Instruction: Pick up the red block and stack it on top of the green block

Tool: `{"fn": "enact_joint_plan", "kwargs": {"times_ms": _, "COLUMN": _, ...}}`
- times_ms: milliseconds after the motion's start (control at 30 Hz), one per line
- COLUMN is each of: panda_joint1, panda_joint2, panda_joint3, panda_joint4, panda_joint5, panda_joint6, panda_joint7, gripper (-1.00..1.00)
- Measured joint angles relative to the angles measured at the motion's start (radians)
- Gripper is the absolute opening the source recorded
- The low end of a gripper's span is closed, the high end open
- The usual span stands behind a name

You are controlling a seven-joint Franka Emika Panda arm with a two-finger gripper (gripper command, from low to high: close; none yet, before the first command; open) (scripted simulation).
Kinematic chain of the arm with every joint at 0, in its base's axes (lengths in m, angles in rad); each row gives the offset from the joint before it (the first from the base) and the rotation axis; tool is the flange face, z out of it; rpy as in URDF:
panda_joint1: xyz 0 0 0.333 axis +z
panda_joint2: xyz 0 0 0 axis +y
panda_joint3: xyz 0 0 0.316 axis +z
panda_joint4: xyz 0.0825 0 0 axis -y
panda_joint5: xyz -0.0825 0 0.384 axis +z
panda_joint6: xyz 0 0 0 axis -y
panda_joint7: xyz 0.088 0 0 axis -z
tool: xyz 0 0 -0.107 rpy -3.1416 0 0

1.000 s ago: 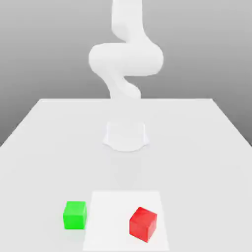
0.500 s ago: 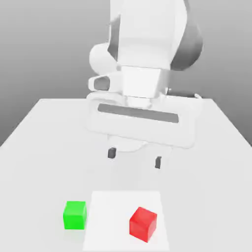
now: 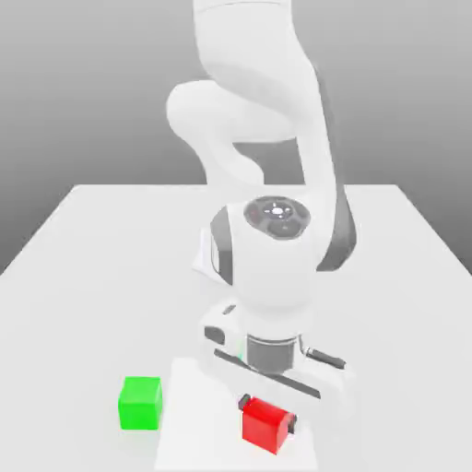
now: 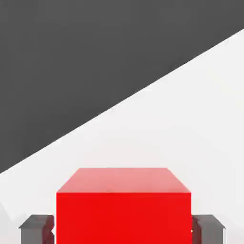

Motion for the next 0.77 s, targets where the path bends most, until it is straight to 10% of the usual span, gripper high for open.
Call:
{"fn": "enact_joint_plan", "kwargs": {"times_ms": 267, "panda_joint1": -0.030, "panda_joint2": -0.153, "panda_joint3": 0.047, "panda_joint4": -0.025, "panda_joint5": 0.087, "panda_joint6": -0.126, "panda_joint7": -0.064, "gripper": -1.00}}
{"fn": "enact_joint_plan", "kwargs": {"times_ms": 467, "panda_joint1": -0.300, "panda_joint2": -0.311, "panda_joint3": -0.082, "panda_joint4": -0.093, "panda_joint5": 0.163, "panda_joint6": -0.213, "panda_joint7": -0.213, "gripper": -1.00}}
{"fn": "enact_joint_plan", "kwargs": {"times_ms": 633, "panda_joint1": -0.321, "panda_joint2": -0.183, "panda_joint3": -0.066, "panda_joint4": -0.096, "panda_joint5": 0.139, "panda_joint6": -0.082, "panda_joint7": -0.213, "gripper": -1.00}}
{"fn": "enact_joint_plan", "kwargs": {"times_ms": 667, "panda_joint1": -0.319, "panda_joint2": -0.157, "panda_joint3": -0.068, "panda_joint4": -0.096, "panda_joint5": 0.133, "panda_joint6": -0.057, "panda_joint7": -0.209, "gripper": 1.00}}
{"fn": "enact_joint_plan", "kwargs": {"times_ms": 767, "panda_joint1": -0.319, "panda_joint2": -0.157, "panda_joint3": -0.068, "panda_joint4": -0.096, "panda_joint5": 0.133, "panda_joint6": -0.057, "panda_joint7": -0.209, "gripper": 1.00}}
